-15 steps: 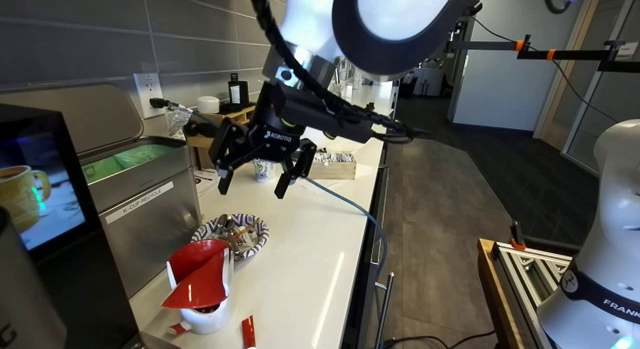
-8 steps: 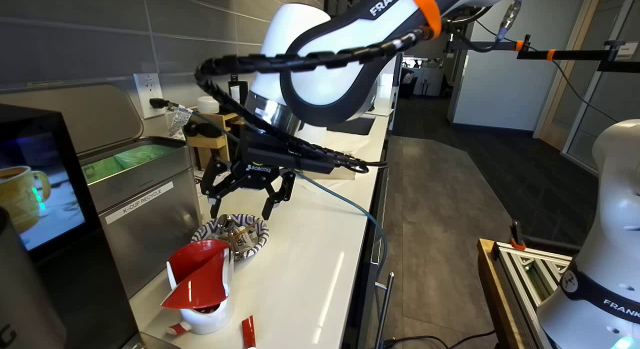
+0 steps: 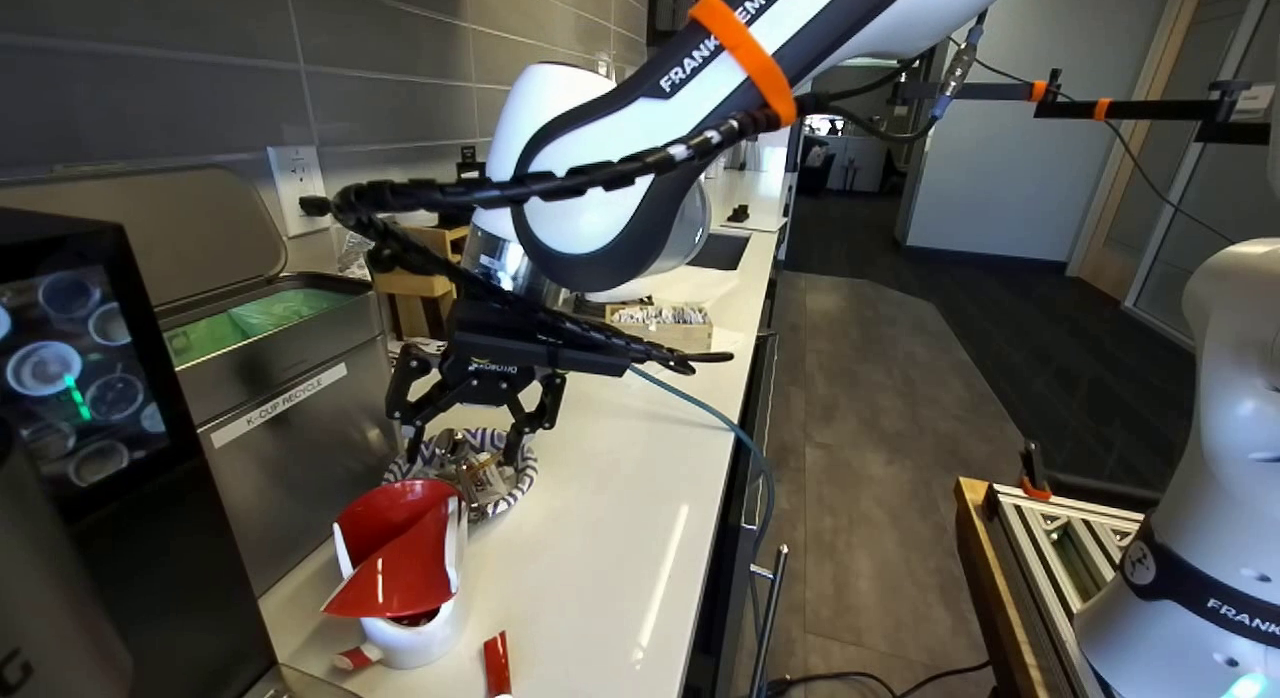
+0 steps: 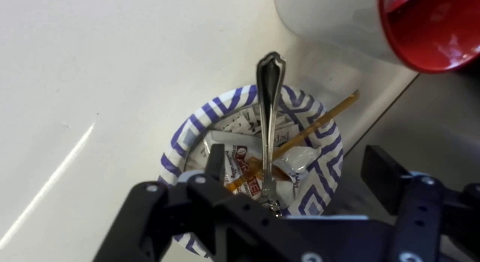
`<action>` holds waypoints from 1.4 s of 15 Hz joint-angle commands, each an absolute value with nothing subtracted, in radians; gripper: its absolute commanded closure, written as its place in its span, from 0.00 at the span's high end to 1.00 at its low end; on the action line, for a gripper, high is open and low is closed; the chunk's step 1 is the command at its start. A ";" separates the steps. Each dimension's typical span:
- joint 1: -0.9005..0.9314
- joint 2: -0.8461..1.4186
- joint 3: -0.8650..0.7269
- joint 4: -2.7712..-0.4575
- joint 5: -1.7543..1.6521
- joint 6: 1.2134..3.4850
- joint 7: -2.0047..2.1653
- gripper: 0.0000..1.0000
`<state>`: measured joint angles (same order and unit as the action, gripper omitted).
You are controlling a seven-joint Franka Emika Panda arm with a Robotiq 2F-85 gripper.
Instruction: Remove the silver spoon from the plate and put it on the counter
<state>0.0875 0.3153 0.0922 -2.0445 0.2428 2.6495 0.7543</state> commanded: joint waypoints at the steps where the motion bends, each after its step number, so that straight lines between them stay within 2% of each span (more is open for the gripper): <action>1: 0.098 0.341 0.090 -2.017 0.303 2.642 0.737 0.96; 2: 0.106 0.331 0.071 -2.030 0.276 2.646 0.743 0.93; 6: 0.116 0.340 0.064 -2.025 0.278 2.661 0.754 1.00; 13: 0.133 0.375 0.025 -2.009 0.263 2.654 0.776 1.00; 16: 0.142 0.368 0.030 -2.017 0.269 2.642 0.782 0.81; 17: 0.146 0.365 0.029 -2.021 0.268 2.643 0.786 0.82; 19: 0.152 0.361 0.028 -2.023 0.265 2.638 0.792 0.73; 21: 0.154 0.372 0.029 -2.014 0.268 2.639 0.792 0.50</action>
<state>0.1406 0.3641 0.0378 -2.0196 0.2719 2.6491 0.7675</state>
